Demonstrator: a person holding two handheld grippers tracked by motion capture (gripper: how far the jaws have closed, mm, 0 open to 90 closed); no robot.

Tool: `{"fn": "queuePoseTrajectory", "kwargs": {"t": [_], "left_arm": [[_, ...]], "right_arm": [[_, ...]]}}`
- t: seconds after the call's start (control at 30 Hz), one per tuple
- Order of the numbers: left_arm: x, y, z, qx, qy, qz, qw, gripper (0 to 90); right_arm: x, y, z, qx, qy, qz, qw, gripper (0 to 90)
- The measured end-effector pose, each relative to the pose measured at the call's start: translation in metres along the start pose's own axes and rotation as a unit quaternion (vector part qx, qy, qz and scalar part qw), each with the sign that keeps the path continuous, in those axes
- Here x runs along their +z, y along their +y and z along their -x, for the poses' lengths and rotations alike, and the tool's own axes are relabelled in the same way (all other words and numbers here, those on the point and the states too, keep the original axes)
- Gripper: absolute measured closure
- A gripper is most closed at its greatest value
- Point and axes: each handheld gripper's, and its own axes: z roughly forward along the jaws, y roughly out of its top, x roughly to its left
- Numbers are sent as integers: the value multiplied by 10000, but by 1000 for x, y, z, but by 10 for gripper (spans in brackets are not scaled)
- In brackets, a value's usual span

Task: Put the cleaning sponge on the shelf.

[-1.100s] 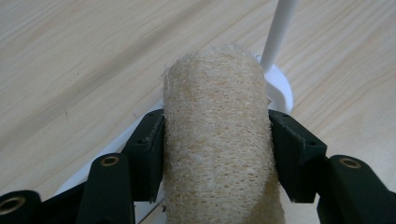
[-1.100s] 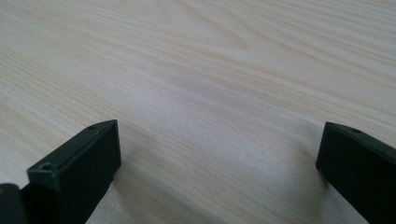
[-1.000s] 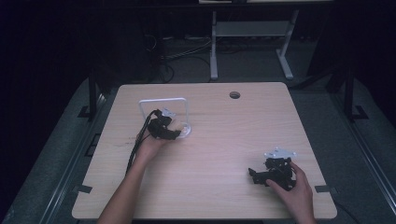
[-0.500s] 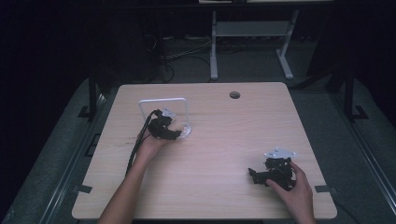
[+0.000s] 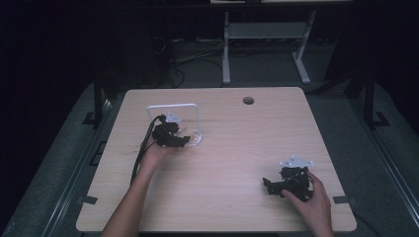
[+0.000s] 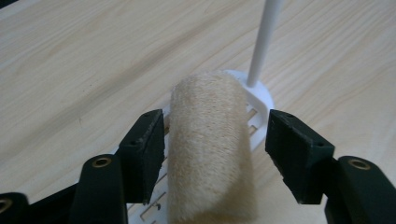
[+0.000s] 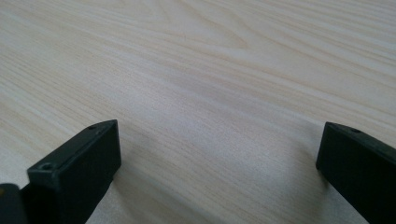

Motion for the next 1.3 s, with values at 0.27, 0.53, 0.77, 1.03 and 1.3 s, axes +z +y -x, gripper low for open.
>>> {"fn": "queuePoseTrajectory", "kwargs": {"t": [0.27,0.53,0.77,1.03,1.3], "left_arm": [[-27,-2,2,-241,-252,302,9989,585],[-36,-9,12,-217,-592,148,9979,899],[-30,-19,22,-72,-691,-88,9975,899],[-9,-28,24,-78,-793,-347,9962,899],[2,-36,19,-191,-729,-475,9960,898]], "right_arm": [[0,0,0,0,-1,0,10000,0],[0,0,0,-1,0,0,10000,0],[0,0,0,-2,-1,0,10000,0],[0,0,0,0,-1,0,10000,0],[0,0,0,-1,0,0,10000,0]]}}
